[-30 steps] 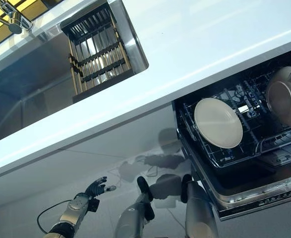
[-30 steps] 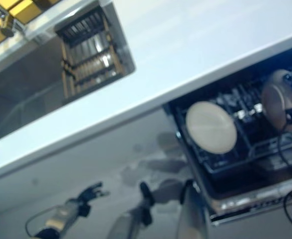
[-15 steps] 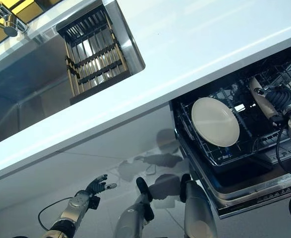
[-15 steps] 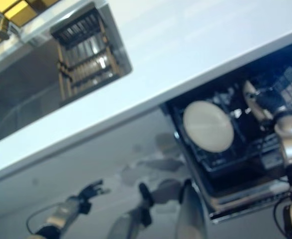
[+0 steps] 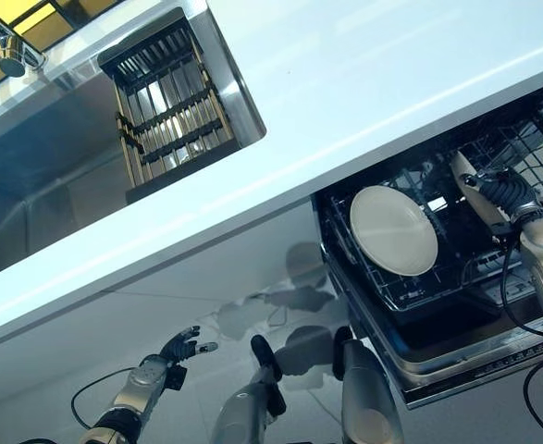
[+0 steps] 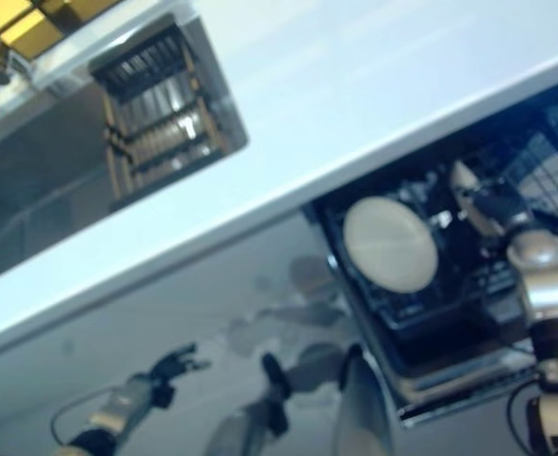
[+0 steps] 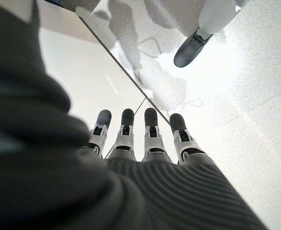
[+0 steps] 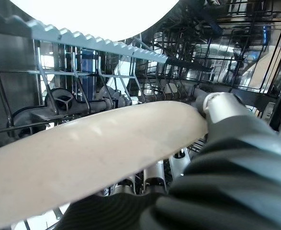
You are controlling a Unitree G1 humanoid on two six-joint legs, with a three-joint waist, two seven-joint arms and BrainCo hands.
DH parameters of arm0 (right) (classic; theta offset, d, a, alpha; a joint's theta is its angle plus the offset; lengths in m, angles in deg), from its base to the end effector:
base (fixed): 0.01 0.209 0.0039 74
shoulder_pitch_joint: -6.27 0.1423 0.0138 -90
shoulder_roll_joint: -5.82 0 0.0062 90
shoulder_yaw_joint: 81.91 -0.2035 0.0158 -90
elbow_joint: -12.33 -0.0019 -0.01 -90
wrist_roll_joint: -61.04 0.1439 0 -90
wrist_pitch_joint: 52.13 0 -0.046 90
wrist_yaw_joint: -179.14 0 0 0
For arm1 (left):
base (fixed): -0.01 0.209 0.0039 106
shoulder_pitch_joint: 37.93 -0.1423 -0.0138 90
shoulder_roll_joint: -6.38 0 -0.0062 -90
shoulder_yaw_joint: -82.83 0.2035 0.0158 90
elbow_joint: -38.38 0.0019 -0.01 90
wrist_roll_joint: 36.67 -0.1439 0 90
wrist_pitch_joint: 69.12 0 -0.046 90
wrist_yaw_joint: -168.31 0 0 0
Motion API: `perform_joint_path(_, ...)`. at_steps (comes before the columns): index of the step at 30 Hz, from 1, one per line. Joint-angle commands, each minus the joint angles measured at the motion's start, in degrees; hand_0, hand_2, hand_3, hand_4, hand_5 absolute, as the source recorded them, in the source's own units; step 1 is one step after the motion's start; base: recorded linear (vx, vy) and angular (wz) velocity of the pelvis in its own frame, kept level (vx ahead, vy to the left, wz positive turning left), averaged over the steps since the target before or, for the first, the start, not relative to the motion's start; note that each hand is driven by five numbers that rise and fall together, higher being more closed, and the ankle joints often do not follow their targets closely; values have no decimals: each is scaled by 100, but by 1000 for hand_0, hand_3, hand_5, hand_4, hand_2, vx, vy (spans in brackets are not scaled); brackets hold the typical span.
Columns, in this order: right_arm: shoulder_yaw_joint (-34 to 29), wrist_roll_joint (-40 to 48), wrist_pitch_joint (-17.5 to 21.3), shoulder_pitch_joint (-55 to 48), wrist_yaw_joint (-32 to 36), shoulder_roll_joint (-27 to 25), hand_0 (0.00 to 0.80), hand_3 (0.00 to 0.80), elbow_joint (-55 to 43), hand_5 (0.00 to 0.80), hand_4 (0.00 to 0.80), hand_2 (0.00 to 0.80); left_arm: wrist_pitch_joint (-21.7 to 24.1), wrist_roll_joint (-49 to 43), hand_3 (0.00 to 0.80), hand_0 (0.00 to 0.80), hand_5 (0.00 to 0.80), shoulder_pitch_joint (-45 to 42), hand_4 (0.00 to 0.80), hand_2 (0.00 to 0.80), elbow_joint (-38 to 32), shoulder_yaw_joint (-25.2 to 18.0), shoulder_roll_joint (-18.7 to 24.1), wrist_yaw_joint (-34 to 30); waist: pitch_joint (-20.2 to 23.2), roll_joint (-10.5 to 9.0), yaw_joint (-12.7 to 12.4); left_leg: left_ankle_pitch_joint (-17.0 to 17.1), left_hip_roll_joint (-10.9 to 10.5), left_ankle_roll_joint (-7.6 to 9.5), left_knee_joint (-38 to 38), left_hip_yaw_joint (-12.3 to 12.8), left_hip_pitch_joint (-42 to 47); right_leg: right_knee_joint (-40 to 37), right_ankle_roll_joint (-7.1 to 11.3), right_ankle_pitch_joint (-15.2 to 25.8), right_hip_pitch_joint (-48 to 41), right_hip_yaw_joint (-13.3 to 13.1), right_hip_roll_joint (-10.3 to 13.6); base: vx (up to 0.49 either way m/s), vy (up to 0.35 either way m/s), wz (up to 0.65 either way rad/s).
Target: Take plates into dishwasher
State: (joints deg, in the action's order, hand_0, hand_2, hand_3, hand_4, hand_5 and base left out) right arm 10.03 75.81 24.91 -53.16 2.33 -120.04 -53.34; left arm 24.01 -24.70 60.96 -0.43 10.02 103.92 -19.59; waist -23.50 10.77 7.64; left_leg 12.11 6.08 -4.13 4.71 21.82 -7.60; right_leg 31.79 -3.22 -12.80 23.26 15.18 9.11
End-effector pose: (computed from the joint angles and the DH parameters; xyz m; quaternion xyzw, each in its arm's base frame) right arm 0.2891 -0.3407 0.1716 -0.2755 0.0363 -0.1162 0.9536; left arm 0.1836 0.2492 -0.0807 0.1382 0.3630 -0.0734 0.9186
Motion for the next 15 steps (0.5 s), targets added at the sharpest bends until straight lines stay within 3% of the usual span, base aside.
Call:
perform_joint_path(1,114,92,-82,-244,17,410,800,800,-170,800,800,800,44,-171,0,0,0,63,0,0,173,-169,50,12,-207,-327,193,-1099,-16,45,-352,-12,496,-1432,-1,-46,-910,-54,-426,0,0,0)
perform_joint_path(5,55,96,-73,-298,-7,389,800,800,-185,800,800,800,62,-177,0,0,0,50,0,0,186,-151,31,30,-209,-340,196,-1115,-14,50,-366,-8,492,-1404,-4,-59,-905,-45,-424,0,0,0)
perform_joint_path(6,55,76,-98,-296,-17,395,684,684,-181,684,684,684,58,-180,0,0,0,65,0,0,203,-147,18,46,-208,-346,197,-1098,-11,42,-367,-10,490,-1406,-6,-60,-905,-42,-427,0,0,0)
perform_joint_path(8,37,84,-86,-317,-72,386,173,173,-181,173,173,173,52,-179,0,0,0,78,0,0,212,-159,28,32,-220,-348,202,-1095,-9,39,-365,-7,493,-1412,-5,-55,-907,-37,-425,0,0,0)
perform_joint_path(9,30,79,-95,-325,-54,379,41,41,-185,41,41,41,48,-179,0,0,0,76,0,0,209,-160,31,30,-222,-352,203,-1091,-6,36,-373,-6,490,-1412,-4,-53,-907,-36,-425,0,0,0)
perform_joint_path(10,27,85,-114,-331,-62,378,0,0,-203,0,0,0,41,-178,0,0,0,73,0,0,203,-158,29,31,-223,-354,204,-1091,-5,37,-378,-5,486,-1408,-4,-50,-900,-39,-425,0,0,0)
perform_joint_path(15,16,142,-128,-373,-91,389,0,0,-237,0,0,0,36,-180,0,0,0,64,0,0,179,-159,40,16,-233,-358,209,-1081,-3,32,-386,-16,472,-1414,-6,-51,-898,-50,-434,0,0,0)
